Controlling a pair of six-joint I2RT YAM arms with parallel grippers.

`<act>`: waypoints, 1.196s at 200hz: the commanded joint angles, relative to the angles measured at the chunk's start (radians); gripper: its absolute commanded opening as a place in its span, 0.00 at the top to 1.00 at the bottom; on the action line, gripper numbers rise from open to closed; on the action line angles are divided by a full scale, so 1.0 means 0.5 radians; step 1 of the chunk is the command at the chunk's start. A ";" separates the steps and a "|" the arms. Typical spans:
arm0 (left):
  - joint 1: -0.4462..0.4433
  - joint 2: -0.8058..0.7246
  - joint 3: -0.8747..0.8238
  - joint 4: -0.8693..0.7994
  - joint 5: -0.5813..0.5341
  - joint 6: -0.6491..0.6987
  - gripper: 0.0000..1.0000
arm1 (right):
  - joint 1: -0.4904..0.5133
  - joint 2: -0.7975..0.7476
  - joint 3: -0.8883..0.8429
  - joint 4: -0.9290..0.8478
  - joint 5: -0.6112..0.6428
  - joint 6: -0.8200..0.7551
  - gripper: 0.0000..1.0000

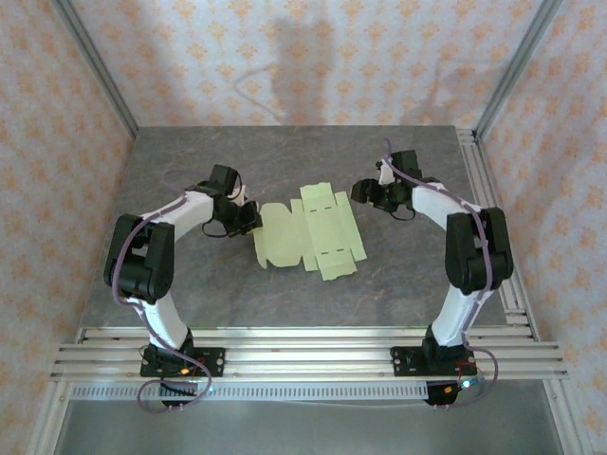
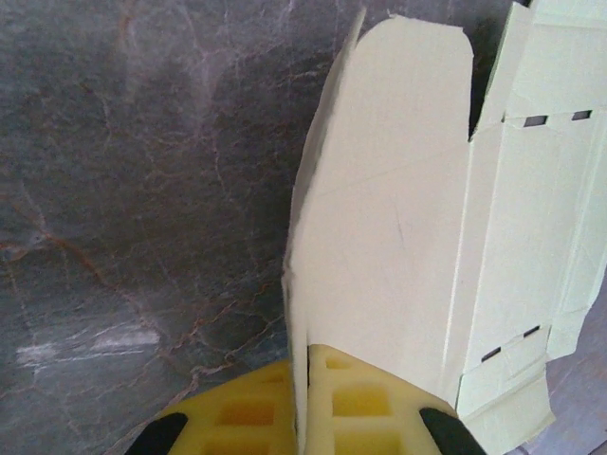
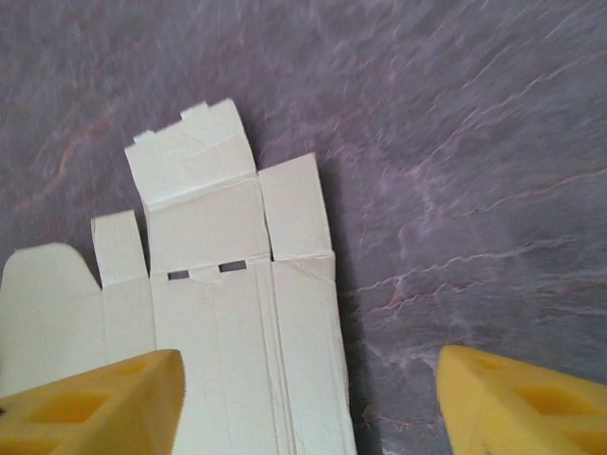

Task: Fold the paper box

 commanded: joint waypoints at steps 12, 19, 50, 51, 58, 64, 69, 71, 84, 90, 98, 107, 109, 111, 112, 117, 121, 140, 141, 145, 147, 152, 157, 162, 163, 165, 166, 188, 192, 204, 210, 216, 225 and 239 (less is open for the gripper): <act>0.025 0.036 0.052 -0.075 0.031 0.073 1.00 | -0.008 0.082 0.011 -0.145 -0.319 -0.138 0.37; 0.033 0.035 0.050 -0.072 0.033 0.070 1.00 | -0.008 0.080 -0.007 -0.143 -0.339 -0.160 0.37; 0.043 0.033 0.037 -0.051 0.042 0.063 1.00 | -0.008 0.101 -0.078 -0.169 -0.415 -0.207 0.37; 0.043 0.033 0.035 -0.049 0.043 0.063 1.00 | -0.008 0.101 -0.080 -0.169 -0.418 -0.207 0.37; 0.046 0.033 0.034 -0.049 0.046 0.063 1.00 | -0.006 0.102 -0.101 -0.165 -0.431 -0.213 0.38; 0.046 0.035 0.034 -0.048 0.045 0.063 1.00 | -0.007 0.103 -0.120 -0.155 -0.437 -0.211 0.38; 0.049 0.031 0.028 -0.046 0.046 0.063 1.00 | -0.007 0.103 -0.138 -0.148 -0.433 -0.216 0.38; 0.049 0.030 0.028 -0.045 0.046 0.064 1.00 | -0.008 0.102 -0.144 -0.145 -0.433 -0.217 0.38; 0.058 0.027 0.013 -0.036 0.049 0.063 1.00 | -0.007 0.110 -0.168 -0.139 -0.456 -0.232 0.38; 0.063 0.028 0.007 -0.031 0.052 0.065 1.00 | -0.008 0.124 -0.171 -0.139 -0.498 -0.240 0.39; 0.072 0.035 -0.001 -0.025 0.055 0.069 1.00 | -0.006 0.152 -0.165 -0.155 -0.566 -0.263 0.39; 0.080 0.042 -0.009 -0.012 0.067 0.067 1.00 | -0.005 0.181 -0.159 -0.169 -0.617 -0.291 0.40; 0.084 0.044 -0.011 -0.006 0.070 0.066 1.00 | -0.005 0.185 -0.162 -0.171 -0.627 -0.300 0.40; 0.084 0.046 -0.012 -0.006 0.072 0.066 1.00 | -0.005 0.187 -0.164 -0.169 -0.635 -0.308 0.40; 0.087 0.045 -0.014 -0.006 0.074 0.064 1.00 | -0.003 0.189 -0.165 -0.168 -0.640 -0.308 0.40; 0.088 0.047 -0.018 0.001 0.078 0.064 1.00 | 0.000 0.196 -0.173 -0.151 -0.669 -0.306 0.41; 0.089 0.050 -0.021 0.008 0.080 0.063 1.00 | 0.001 0.197 -0.182 -0.137 -0.703 -0.308 0.41; 0.093 0.055 -0.030 0.031 0.097 0.051 1.00 | 0.014 0.178 -0.214 -0.063 -0.736 -0.304 0.45; 0.092 0.054 -0.030 0.033 0.098 0.048 1.00 | 0.016 0.177 -0.213 -0.062 -0.737 -0.304 0.45; 0.095 0.056 -0.033 0.034 0.102 0.045 1.00 | 0.017 0.178 -0.210 -0.064 -0.737 -0.312 0.47; 0.093 0.054 -0.034 0.037 0.101 0.043 1.00 | 0.020 0.177 -0.209 -0.066 -0.735 -0.316 0.48; 0.093 0.054 -0.036 0.041 0.101 0.040 1.00 | 0.028 0.177 -0.205 -0.070 -0.737 -0.321 0.49; 0.095 0.054 -0.039 0.046 0.101 0.034 1.00 | 0.029 0.180 -0.201 -0.072 -0.738 -0.326 0.50; 0.094 0.054 -0.041 0.050 0.105 0.032 1.00 | 0.034 0.183 -0.191 -0.079 -0.738 -0.334 0.52; 0.093 0.055 -0.041 0.050 0.105 0.032 1.00 | 0.033 0.182 -0.191 -0.079 -0.738 -0.335 0.53; 0.092 0.054 -0.042 0.051 0.105 0.032 1.00 | 0.036 0.184 -0.186 -0.084 -0.733 -0.339 0.53; 0.092 0.055 -0.043 0.051 0.104 0.032 1.00 | 0.037 0.186 -0.185 -0.083 -0.734 -0.339 0.54; 0.095 0.057 -0.048 0.051 0.108 0.032 1.00 | 0.038 0.204 -0.156 -0.079 -0.678 -0.321 0.61; 0.093 0.058 -0.048 0.050 0.108 0.035 1.00 | 0.038 0.209 -0.150 -0.084 -0.665 -0.320 0.63; 0.093 0.049 -0.047 0.035 0.096 0.045 1.00 | 0.038 0.216 -0.130 -0.084 -0.609 -0.304 0.69; 0.098 0.041 -0.049 0.032 0.091 0.045 0.98 | 0.038 0.215 -0.127 -0.082 -0.579 -0.295 0.73; 0.096 0.031 -0.052 0.027 0.085 0.045 0.96 | 0.038 0.212 -0.126 -0.081 -0.556 -0.291 0.78; 0.100 0.014 -0.058 0.026 0.075 0.045 0.90 | 0.038 0.200 -0.121 -0.090 -0.527 -0.289 0.83; 0.103 -0.035 -0.064 0.005 0.040 0.050 0.79 | 0.037 0.176 -0.124 -0.099 -0.472 -0.284 0.91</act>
